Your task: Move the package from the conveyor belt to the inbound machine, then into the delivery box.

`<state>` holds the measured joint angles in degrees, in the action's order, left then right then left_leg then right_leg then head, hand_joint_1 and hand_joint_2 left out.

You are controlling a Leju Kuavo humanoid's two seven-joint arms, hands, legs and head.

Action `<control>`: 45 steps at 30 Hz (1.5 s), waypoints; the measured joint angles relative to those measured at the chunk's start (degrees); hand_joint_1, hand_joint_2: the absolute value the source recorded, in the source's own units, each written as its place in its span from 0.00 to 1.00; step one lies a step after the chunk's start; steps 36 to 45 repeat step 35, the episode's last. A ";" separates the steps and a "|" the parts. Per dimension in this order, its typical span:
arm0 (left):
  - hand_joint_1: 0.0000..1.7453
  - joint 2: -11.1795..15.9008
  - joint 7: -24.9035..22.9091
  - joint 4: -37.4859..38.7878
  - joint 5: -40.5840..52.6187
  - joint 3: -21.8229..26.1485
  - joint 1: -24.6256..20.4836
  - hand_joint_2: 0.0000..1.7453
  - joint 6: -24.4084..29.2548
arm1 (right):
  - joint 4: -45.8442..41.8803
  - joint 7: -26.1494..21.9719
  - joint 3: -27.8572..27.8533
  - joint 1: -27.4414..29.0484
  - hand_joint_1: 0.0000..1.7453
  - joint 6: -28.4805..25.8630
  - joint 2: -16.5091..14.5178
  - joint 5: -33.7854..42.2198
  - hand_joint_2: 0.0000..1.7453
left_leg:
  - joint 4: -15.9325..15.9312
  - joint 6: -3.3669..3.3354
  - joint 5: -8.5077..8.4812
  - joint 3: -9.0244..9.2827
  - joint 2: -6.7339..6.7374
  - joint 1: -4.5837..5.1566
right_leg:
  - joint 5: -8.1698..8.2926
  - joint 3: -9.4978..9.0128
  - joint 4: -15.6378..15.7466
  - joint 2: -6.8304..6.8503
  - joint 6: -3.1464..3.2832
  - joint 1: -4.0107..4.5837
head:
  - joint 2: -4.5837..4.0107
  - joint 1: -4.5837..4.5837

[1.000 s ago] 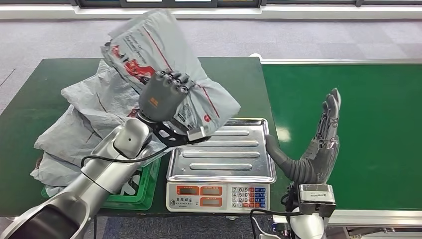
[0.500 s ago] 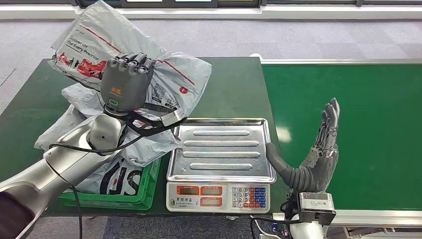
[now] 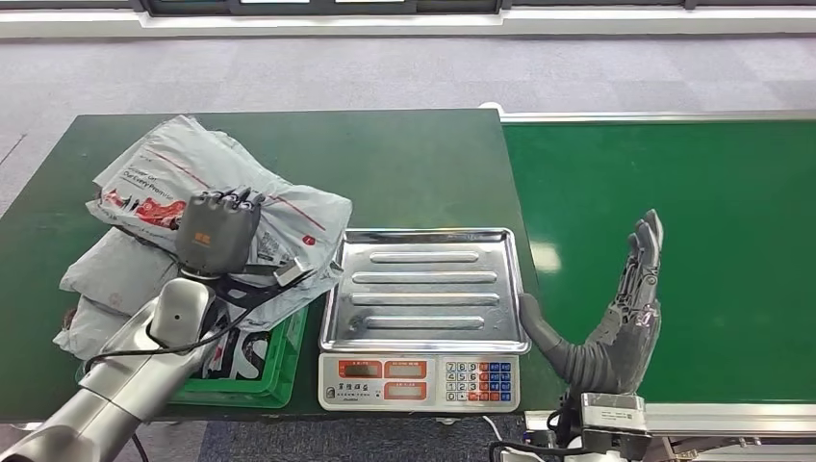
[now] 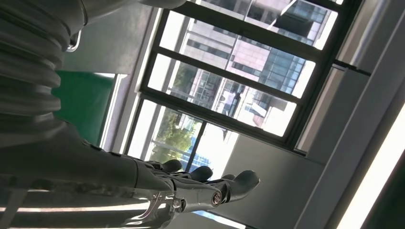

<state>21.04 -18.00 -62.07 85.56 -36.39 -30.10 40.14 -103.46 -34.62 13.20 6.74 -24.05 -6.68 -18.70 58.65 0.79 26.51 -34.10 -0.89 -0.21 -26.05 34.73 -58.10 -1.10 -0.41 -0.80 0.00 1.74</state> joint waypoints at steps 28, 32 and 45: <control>0.00 -11.63 31.43 -3.02 -39.09 33.12 9.36 0.00 -8.43 | -1.76 1.19 -0.43 0.68 0.00 1.59 -0.95 -3.04 1.00 | -0.01 0.09 -0.03 0.10 -0.03 0.00 | 0.03 -0.05 -0.08 0.04 0.15 0.00 | 0.00 0.00; 0.00 -15.97 38.46 -10.54 -61.54 38.29 12.64 0.00 -13.73 | -1.85 0.99 -0.62 1.14 0.00 1.59 -0.96 -2.90 1.00 | -0.01 0.06 0.00 0.08 -0.05 0.01 | 0.02 -0.05 -0.08 0.05 0.15 0.00 | 0.00 0.01; 0.00 -17.73 41.36 -14.33 -66.50 40.09 14.54 0.00 -11.91 | -1.84 0.89 -0.63 1.24 0.00 1.55 -1.05 -2.96 1.00 | -0.02 0.07 0.01 0.06 -0.06 0.00 | 0.01 -0.05 -0.08 0.09 0.15 0.01 | 0.00 0.01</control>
